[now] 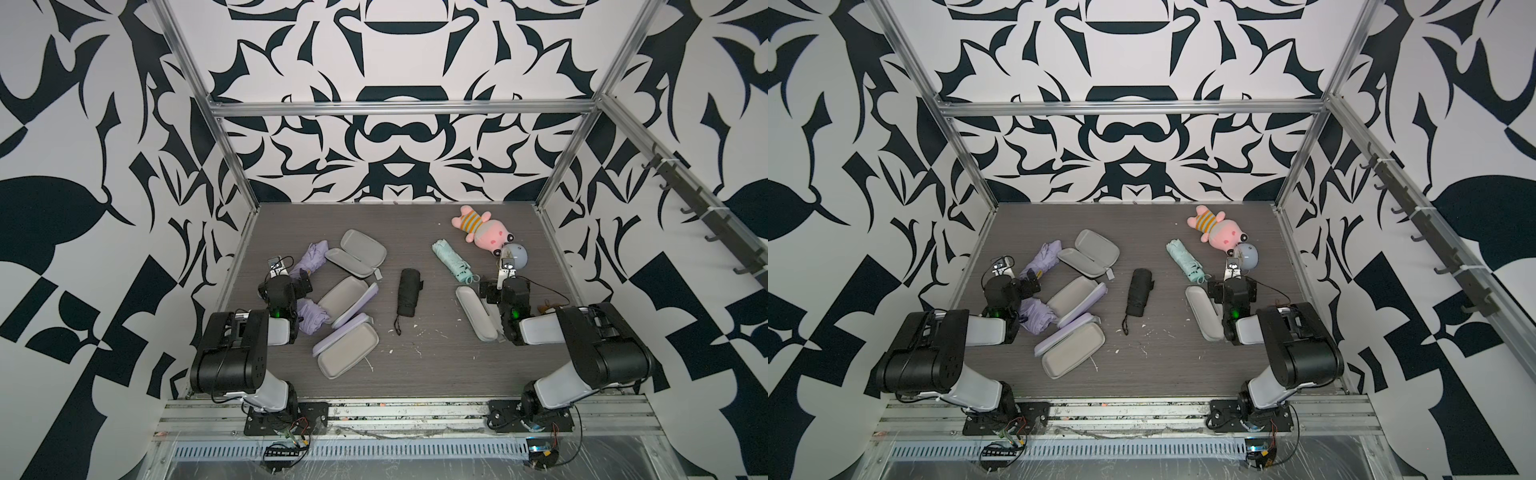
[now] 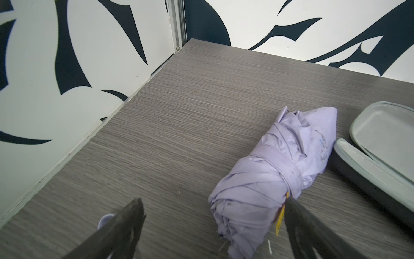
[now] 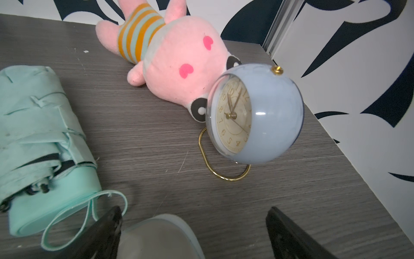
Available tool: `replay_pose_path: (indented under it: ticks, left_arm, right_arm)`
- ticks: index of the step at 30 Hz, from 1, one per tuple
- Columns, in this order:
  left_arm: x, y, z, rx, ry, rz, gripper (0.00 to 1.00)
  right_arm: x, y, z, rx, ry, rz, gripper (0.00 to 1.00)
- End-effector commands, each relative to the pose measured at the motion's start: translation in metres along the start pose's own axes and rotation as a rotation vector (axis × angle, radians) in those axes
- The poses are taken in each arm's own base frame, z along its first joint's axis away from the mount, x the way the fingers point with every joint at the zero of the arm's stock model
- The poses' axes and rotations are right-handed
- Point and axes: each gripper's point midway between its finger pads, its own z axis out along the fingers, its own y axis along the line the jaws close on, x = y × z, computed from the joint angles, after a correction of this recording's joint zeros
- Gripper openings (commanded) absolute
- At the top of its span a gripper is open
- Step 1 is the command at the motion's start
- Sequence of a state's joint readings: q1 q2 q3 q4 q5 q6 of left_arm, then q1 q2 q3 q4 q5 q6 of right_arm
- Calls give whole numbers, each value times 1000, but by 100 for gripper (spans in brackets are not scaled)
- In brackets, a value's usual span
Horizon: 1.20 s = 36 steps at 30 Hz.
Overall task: Put umbrellas into zippered umbrella sleeves
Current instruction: Move the umbrella sleeve at the center of the board.
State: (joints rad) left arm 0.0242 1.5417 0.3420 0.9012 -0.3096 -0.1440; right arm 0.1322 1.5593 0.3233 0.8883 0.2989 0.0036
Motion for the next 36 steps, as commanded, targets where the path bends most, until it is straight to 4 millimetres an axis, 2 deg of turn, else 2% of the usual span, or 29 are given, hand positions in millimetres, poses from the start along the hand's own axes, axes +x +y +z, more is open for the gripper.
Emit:
replay_pose_path:
  ticks: [1, 3, 5, 8, 10, 13, 14, 15, 17, 18, 19, 21, 22, 27, 30, 32, 34, 36]
  left_arm:
    - [-15, 1, 3, -3, -45, -6, 100]
    - [-31, 3, -4, -33, -85, -14, 99]
    - [-44, -1, -17, -69, -76, 21, 99]
    - [-83, -12, -45, -131, -150, 36, 99]
    - [-100, -18, -61, -140, -147, 1, 99]
    - [-122, -20, -75, -135, -101, -93, 99]
    - [-127, -20, -78, -143, -63, -123, 99]
    - [-133, -21, -80, -151, -34, -169, 99]
    - [-136, -16, -83, -184, 38, -274, 99]
    - [-134, -18, -81, -149, 91, -305, 99]
    - [-133, -26, -77, -58, 148, -329, 99]
    - [-137, -36, -78, 37, 193, -364, 81]
    - [-140, -44, -80, 80, 195, -358, 78]
    - [-139, -98, -95, 228, 209, -291, 74]
    - [-130, -137, -103, 310, 228, -228, 74]
    - [-121, -159, -104, 367, 257, -223, 73]
    - [-112, -176, -105, 411, 290, -234, 70]
    - [-110, -190, -108, 464, 303, -246, 67]
  right_arm:
    - [-28, -2, 0, 15, -90, 14, 100]
    - [-50, 4, -17, 42, -124, -44, 100]
    - [-62, 6, -33, 76, -80, -77, 100]
    - [-81, -6, -58, 153, 3, 24, 100]
    - [-88, -10, -74, 187, 38, 50, 100]
    - [-87, 9, -88, 40, 115, 204, 100]
    - [-85, 30, -91, -99, 170, 201, 99]
    - [-77, 39, -95, -150, 232, 202, 92]
    - [-55, 43, -101, -156, 381, 221, 58]
    - [-43, 42, -105, -138, 453, 214, 49]
    - [-31, 42, -110, -122, 511, 211, 47]
    - [-17, 50, -117, -132, 553, 187, 51]
    - [-9, 52, -119, -119, 572, 161, 55]
    - [25, 73, -110, -110, 713, 18, 67]
    - [37, 82, -102, -78, 759, -67, 67]
    - [44, 84, -95, -42, 778, -117, 61]
    - [46, 88, -89, -9, 771, -170, 46]
    - [47, 100, -88, -31, 768, -203, 35]
